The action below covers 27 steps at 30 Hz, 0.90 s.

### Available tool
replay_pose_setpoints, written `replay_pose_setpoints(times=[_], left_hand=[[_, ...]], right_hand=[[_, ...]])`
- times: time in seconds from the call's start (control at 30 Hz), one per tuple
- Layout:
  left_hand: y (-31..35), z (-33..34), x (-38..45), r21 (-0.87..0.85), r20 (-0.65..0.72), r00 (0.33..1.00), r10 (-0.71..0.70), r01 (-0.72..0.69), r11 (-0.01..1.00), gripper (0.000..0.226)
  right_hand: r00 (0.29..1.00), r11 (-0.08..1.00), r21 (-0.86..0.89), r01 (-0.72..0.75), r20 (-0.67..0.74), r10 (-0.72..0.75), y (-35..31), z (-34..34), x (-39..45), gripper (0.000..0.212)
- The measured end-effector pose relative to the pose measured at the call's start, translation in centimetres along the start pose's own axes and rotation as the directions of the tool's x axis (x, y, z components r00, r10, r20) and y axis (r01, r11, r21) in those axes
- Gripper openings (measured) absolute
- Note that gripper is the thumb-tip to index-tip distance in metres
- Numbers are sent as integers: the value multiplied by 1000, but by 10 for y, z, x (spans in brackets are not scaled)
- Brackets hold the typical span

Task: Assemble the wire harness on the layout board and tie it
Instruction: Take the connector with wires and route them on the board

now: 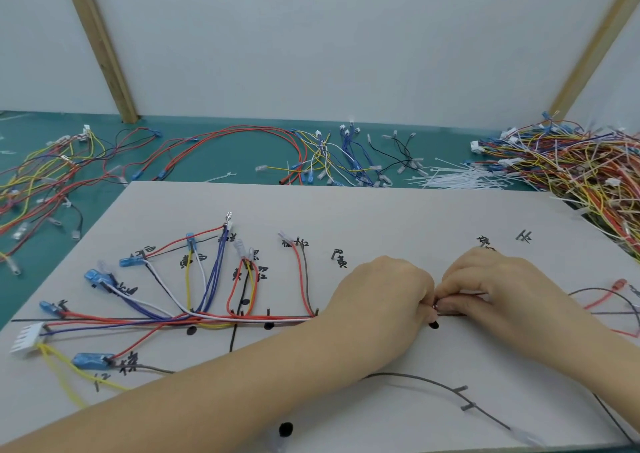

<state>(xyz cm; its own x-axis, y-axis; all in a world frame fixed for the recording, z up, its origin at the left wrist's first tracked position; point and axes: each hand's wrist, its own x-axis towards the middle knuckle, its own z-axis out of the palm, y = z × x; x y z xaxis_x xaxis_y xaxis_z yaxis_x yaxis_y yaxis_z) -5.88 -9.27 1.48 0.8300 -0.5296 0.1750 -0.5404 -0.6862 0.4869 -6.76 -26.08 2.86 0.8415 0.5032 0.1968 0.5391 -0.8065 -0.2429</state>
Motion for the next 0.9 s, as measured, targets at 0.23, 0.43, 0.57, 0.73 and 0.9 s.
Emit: replay_pose_setpoints(times=[0.23,0.43,0.57,0.73,0.9], left_hand=[[2,5,-6,101,-96,993,70,-60,993,15],[10,1,1,64,40,999,33,-35,997,17],[-10,-43,-3,-401,175,984,-45,113,909,5],[-68,-114,-53,-542,-90,961,-263,175,822,20],[-119,-138,-108,-323,-346,864,-365,255,911,27]], right_hand=[[997,1000,18,3,-83,-2,-3,6,-3,9],[999,999,-33,-30,42,31,-11,-6,1,27],[981,995,-74,-72,175,84,-19,-15,7,30],[999,998,23,-53,1,53,-43,-23,15,28],[984,968,179,176,7,-180,-115,-7,36,19]])
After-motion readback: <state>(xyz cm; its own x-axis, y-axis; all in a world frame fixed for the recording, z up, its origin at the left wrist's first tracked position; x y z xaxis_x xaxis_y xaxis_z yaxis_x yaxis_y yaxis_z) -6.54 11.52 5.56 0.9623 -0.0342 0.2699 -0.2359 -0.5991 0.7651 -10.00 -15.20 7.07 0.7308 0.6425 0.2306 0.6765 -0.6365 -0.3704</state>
